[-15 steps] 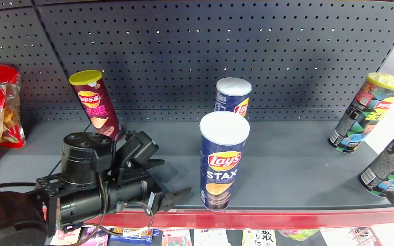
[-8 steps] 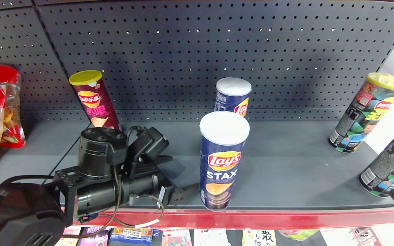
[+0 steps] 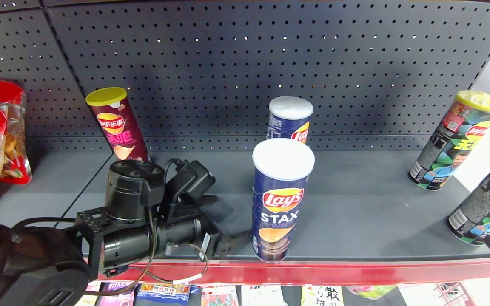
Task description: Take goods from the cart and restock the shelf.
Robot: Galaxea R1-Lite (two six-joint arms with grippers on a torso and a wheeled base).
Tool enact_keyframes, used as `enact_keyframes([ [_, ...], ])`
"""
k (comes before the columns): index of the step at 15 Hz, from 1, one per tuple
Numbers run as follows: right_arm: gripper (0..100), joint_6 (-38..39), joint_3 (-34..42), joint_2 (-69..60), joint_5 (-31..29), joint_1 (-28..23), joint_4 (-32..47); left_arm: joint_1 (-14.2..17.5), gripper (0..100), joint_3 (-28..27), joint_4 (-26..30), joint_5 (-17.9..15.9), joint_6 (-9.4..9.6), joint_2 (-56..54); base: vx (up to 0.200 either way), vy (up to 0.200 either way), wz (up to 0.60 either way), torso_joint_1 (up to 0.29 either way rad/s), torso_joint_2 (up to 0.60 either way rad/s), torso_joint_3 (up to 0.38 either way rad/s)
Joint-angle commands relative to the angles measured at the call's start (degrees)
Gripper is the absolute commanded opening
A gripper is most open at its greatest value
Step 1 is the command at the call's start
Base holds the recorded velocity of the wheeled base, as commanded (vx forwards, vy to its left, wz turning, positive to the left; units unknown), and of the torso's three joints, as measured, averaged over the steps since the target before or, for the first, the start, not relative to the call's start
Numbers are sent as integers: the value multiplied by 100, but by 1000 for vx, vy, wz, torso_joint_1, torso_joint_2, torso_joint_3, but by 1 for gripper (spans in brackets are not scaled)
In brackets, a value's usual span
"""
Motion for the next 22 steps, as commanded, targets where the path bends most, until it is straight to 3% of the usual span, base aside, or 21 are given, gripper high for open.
enact_keyframes([
  [1, 100, -1, 0, 22, 2, 2, -1, 1, 100, -85, -3, -1, -1, 75, 0, 0, 0, 0, 0, 0],
  [17, 100, -1, 0, 13, 2, -16, -1, -60, 100, -410, -3, 7, -1, 295, 0, 0, 0, 0, 0, 0],
  [19, 100, -1, 35, 4, 2, -42, 8, -25, 100, -314, -20, 60, -1, 180, 0, 0, 0, 0, 0, 0],
  [22, 100, -1, 404, -269, -7, -227, 8, 371, 100, 328, -3, 87, 17, -654, 0, 0, 0, 0, 0, 0],
])
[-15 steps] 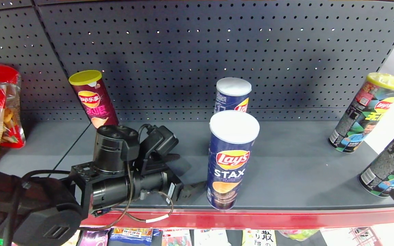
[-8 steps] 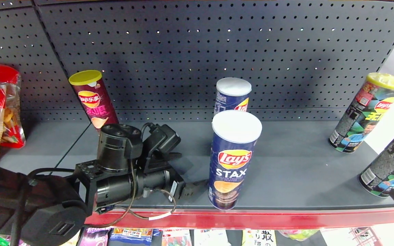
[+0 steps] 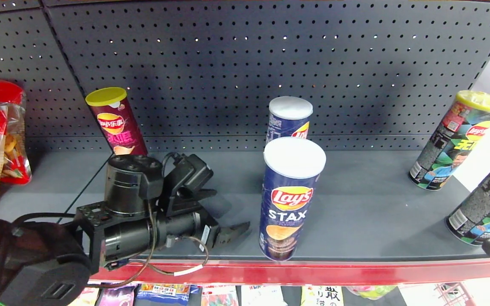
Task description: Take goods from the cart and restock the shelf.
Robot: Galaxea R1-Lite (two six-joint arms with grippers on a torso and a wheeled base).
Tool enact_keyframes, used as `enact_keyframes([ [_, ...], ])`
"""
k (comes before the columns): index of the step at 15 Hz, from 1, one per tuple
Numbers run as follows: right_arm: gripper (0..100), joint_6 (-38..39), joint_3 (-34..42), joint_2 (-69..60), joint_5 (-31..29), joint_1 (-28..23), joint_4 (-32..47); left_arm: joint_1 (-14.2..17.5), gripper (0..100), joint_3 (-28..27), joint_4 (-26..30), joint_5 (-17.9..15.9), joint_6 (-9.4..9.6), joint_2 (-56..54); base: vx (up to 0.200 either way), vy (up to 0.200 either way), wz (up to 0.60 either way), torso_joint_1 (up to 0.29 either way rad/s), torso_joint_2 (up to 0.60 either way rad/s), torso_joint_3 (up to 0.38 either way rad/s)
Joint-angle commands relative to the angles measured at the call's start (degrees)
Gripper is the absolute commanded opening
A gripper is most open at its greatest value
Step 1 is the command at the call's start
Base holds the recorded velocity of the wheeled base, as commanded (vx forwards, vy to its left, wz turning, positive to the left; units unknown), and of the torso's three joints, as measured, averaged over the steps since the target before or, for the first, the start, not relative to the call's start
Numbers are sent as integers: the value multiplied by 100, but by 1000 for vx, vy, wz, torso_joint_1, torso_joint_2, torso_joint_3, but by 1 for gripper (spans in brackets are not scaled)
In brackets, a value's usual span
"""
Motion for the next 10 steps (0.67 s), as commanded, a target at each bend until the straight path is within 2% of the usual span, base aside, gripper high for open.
enact_keyframes([
  [1, 100, -16, 430, -352, -24, -294, -16, 456, 100, 709, 63, 164, 161, -1108, 0, 0, 0, 0, 0, 0],
  [2, 100, -43, 597, -580, -77, -540, 2, 755, 100, 990, 301, 507, 478, -1715, 0, 0, 0, 0, 0, 0],
  [3, 100, -43, 641, -660, -112, -645, 10, 878, 100, 1070, 441, 665, 601, -1987, 0, 0, 0, 0, 0, 0],
  [4, 100, -43, 808, -888, -261, -988, 2, 1317, 100, 1210, 1153, 955, 689, -2945, 0, 0, 0, 0, 0, 0],
  [6, 100, -43, 914, -1081, -358, -1331, 2, 1818, 100, 1193, 2120, 973, 689, -3894, 0, 0, 0, 0, 0, 0],
  [7, 100, -43, 949, -1178, -420, -1656, -7, 2240, 100, 1131, 3201, 1017, 689, -4896, 0, 0, 0, 0, 0, 0],
  [8, 100, -43, 958, -1222, -499, -1902, -7, 2486, 100, 1043, 3992, 1219, 697, -5573, 0, 0, 0, 0, 0, 0],
  [9, 100, -43, 949, -1240, -508, -2122, 10, 2671, 100, 867, 5012, 1474, 715, -6311, 0, 0, 0, 0, 0, 0],
  [10, 100, -43, 940, -1222, -508, -2201, 10, 2706, 100, 718, 5618, 1605, 724, -6654, 0, 0, 0, 0, 0, 0],
])
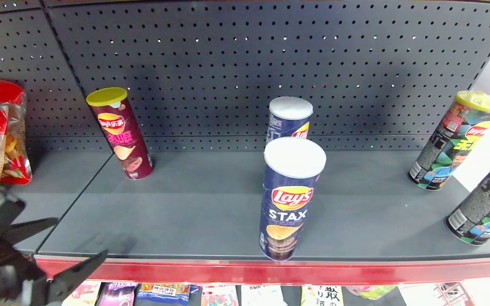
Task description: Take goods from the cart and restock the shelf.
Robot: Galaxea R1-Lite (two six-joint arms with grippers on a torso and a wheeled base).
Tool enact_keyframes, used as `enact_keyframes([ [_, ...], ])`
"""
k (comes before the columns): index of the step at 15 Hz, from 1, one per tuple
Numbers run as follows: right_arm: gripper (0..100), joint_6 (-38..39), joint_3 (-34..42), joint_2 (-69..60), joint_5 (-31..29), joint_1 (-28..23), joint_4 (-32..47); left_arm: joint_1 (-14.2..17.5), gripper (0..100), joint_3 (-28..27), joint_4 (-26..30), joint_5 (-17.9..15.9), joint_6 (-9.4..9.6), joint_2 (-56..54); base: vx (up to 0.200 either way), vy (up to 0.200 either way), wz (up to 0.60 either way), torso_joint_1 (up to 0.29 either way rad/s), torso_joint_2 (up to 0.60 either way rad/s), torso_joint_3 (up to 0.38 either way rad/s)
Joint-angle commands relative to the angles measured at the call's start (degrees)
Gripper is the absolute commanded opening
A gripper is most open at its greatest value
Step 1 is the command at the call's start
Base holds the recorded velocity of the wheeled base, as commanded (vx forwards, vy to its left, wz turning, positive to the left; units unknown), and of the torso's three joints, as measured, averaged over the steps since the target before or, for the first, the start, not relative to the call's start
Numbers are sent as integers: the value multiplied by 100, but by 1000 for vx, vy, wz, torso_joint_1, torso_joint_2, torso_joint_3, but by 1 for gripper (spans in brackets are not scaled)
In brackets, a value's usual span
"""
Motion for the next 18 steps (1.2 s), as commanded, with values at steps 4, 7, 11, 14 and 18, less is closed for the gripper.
enact_keyframes([
  [4, 100, -195, 68, 116, -130, -316, 6, 848, 100, -1157, 4586, 857, -63, -3535, 0, 0, 0, 0, 0, 0],
  [7, 100, -573, 226, 125, -411, -316, -12, 2456, 100, -1096, 4446, 866, -168, -3465, 0, 0, 0, 0, 0, 0],
  [11, 100, -555, 358, -51, -411, -316, -3, 2614, 100, -278, 3725, -1200, -177, -4458, 0, 0, 0, 0, 0, 0],
  [14, 100, -555, 358, -16, -402, -290, -12, 2737, 100, 847, 2073, -936, -133, -4564, 0, 0, 0, 0, 0, 0],
  [18, 100, -520, 463, -42, -402, -307, -21, 2667, 100, 820, 2011, -523, -107, -4397, 0, 0, 0, 0, 0, 0],
])
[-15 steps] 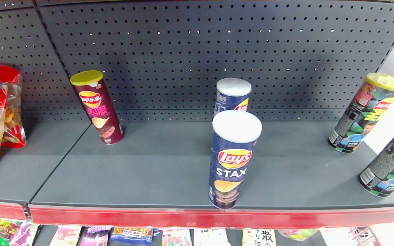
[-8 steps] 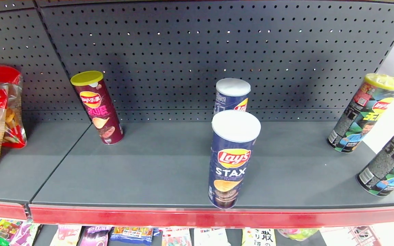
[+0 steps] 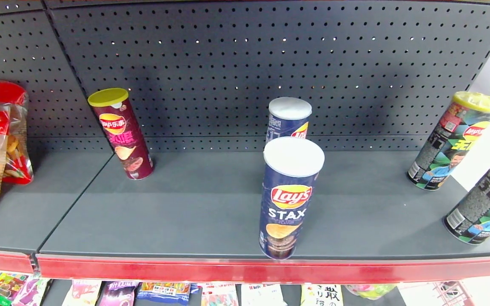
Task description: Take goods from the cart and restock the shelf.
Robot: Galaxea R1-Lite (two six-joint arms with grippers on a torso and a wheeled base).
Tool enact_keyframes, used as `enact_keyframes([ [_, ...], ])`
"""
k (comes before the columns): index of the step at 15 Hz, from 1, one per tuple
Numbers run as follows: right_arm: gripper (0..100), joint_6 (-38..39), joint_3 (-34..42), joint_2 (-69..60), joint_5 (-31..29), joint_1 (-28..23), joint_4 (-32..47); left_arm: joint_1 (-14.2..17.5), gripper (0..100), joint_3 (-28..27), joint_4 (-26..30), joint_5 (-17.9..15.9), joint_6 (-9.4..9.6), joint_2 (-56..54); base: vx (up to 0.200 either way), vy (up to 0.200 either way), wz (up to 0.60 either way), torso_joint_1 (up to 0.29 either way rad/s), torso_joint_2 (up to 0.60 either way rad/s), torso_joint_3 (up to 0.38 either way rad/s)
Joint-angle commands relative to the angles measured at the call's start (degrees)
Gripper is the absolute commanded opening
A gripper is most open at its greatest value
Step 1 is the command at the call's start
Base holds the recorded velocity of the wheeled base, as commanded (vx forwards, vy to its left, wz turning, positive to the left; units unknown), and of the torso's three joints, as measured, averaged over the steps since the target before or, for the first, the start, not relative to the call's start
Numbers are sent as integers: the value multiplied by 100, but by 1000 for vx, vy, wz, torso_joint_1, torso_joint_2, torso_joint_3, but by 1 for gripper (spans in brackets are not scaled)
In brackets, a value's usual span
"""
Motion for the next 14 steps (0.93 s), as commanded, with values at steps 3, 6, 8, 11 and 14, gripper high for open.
enact_keyframes([
  [3, 100, 41, 78, 57, -6, -8, 4, -7, 100, 27, -51, 10, 471, 77, 0, 0, 0, 0, 0, 0],
  [6, 100, 23, 70, 39, -24, -8, 4, -7, 100, 62, -87, 10, 603, 77, 0, 0, 0, 0, 0, 0],
  [8, 100, 23, 70, 39, -41, -8, 4, -7, 100, 80, -87, 10, 612, 85, -100, 0, 0, 1, 1, 1],
  [11, 100, 14, 78, 39, -41, -8, 4, -7, 100, 80, -87, 10, 621, 77, -133, 0, 0, 8, 3, 0],
  [14, 100, 5, 131, 13, -32, -8, 4, -7, 100, 80, -87, 1, 630, 77, 0, 0, 0, 0, 0, 0],
])
